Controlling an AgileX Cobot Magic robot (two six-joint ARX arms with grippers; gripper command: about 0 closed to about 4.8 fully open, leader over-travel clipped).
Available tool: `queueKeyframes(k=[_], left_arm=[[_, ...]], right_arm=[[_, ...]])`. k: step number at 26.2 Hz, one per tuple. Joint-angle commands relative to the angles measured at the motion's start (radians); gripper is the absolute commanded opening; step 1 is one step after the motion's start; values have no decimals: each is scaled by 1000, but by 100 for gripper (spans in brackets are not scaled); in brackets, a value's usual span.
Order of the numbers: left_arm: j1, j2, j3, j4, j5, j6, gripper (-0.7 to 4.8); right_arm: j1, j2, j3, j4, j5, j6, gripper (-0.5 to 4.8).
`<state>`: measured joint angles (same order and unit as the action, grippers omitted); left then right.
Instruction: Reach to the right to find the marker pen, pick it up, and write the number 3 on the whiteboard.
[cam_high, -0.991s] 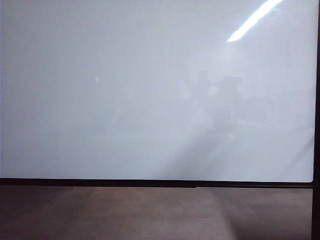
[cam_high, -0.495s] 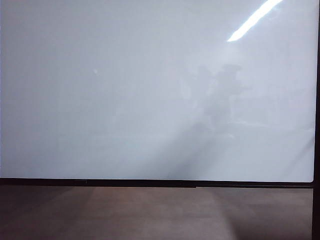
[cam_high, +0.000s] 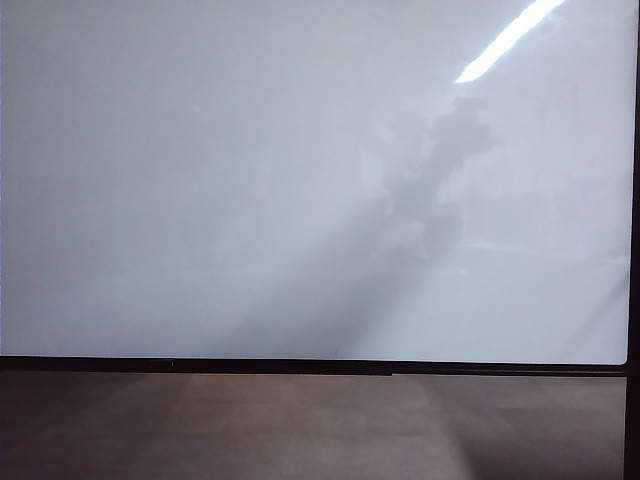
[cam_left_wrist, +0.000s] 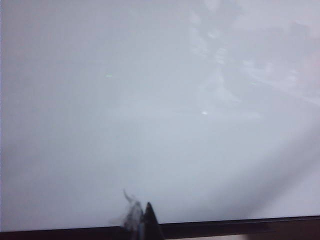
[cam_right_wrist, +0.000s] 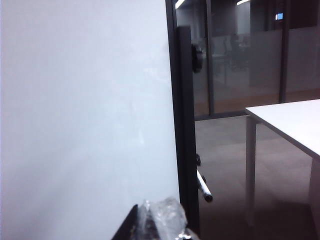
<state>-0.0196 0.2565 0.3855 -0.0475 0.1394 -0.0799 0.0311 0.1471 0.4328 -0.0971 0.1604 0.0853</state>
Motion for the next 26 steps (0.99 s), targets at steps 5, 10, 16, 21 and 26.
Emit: queueKeyframes(k=[5, 10, 16, 21, 26], left_arm=[[-41, 292, 209, 29, 94, 36, -5], [-196, 467, 343, 55, 77, 128, -5], [-430, 652, 481, 55, 52, 135, -5], [-558, 732, 560, 48, 14, 132, -5], [-583, 748, 575, 49, 14, 124, -5]], right_arm=[[1, 194, 154, 61, -5, 1, -1], [1, 300, 203, 89, -5, 0, -1], [0, 396, 206, 157, -6, -4, -1], [-17, 457, 207, 192, -6, -32, -1], [-121, 512, 206, 254, -123, -86, -1]])
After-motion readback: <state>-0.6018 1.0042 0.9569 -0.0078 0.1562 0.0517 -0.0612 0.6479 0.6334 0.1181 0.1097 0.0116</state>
